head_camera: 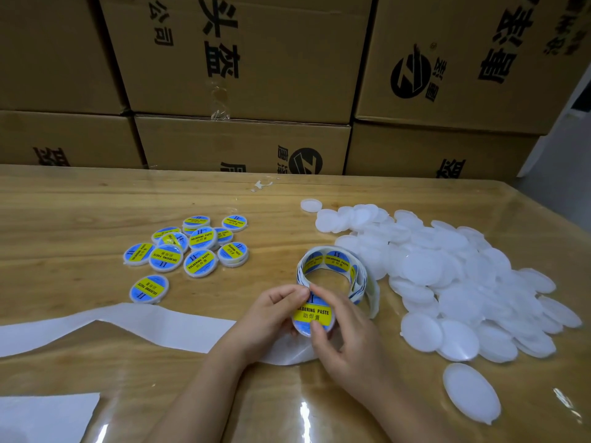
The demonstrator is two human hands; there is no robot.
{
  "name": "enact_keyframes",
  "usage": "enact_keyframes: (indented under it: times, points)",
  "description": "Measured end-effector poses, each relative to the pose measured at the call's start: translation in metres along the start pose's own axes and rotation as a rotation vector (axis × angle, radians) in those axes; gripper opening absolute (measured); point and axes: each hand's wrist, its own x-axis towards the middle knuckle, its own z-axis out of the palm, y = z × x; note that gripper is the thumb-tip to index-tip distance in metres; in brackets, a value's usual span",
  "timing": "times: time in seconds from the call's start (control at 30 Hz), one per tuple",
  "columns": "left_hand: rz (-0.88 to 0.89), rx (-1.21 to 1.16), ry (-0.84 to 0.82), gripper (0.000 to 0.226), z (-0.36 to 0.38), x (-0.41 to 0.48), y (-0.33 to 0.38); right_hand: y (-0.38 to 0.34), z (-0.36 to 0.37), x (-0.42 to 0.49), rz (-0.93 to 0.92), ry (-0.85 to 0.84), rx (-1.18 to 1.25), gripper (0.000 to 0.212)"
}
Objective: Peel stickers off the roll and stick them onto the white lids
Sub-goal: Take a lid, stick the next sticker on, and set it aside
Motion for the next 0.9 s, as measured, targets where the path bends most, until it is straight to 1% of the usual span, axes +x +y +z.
enact_keyframes:
  times: [0.13, 0.2, 0.33, 0.4, 0.47, 0.6, 0.67, 0.7, 0.8, 0.83, 0.9]
  points:
    - [-0.009, 0.064, -0.017, 0.028, 0.0, 0.0, 0.001, 0.004, -0.001, 0.0, 0.046, 0.007, 0.02, 0.04]
    - [0.002, 0.079, -0.019, 0.026, -0.001, 0.0, 0.001, 0.005, 0.001, 0.0, 0.036, 0.023, -0.009, 0.039]
    - [0.041, 0.176, -0.006, 0.016, -0.002, -0.001, 0.0, 0.009, 0.001, -0.001, 0.039, 0.135, -0.02, 0.033]
    - [0.066, 0.221, -0.024, 0.019, -0.003, 0.0, -0.001, 0.014, -0.001, 0.0, 0.074, 0.193, 0.007, 0.031]
    - [0.068, 0.226, -0.04, 0.021, -0.004, 0.001, -0.002, 0.016, -0.004, 0.001, 0.083, 0.215, 0.014, 0.031]
    - [0.071, 0.218, 0.04, 0.011, -0.006, 0.002, -0.001, 0.017, -0.003, 0.001, 0.093, 0.206, -0.002, 0.03]
    - [0.091, 0.172, 0.148, 0.005, -0.009, 0.002, 0.005, 0.018, -0.003, 0.0, 0.081, 0.214, -0.013, 0.03]
    - [0.113, 0.146, 0.234, 0.006, -0.011, 0.002, 0.01, 0.018, -0.004, 0.001, 0.078, 0.225, -0.022, 0.03]
    - [0.241, 0.102, 0.581, 0.014, -0.027, -0.001, 0.027, 0.022, -0.006, 0.003, 0.056, 0.272, -0.106, 0.028]
    - [0.274, 0.112, 0.707, 0.018, -0.035, -0.003, 0.031, 0.023, -0.005, 0.003, 0.049, 0.277, -0.13, 0.027]
    - [0.287, 0.191, 0.924, 0.018, -0.051, -0.009, 0.038, 0.027, -0.004, 0.004, 0.034, 0.271, -0.156, 0.028]
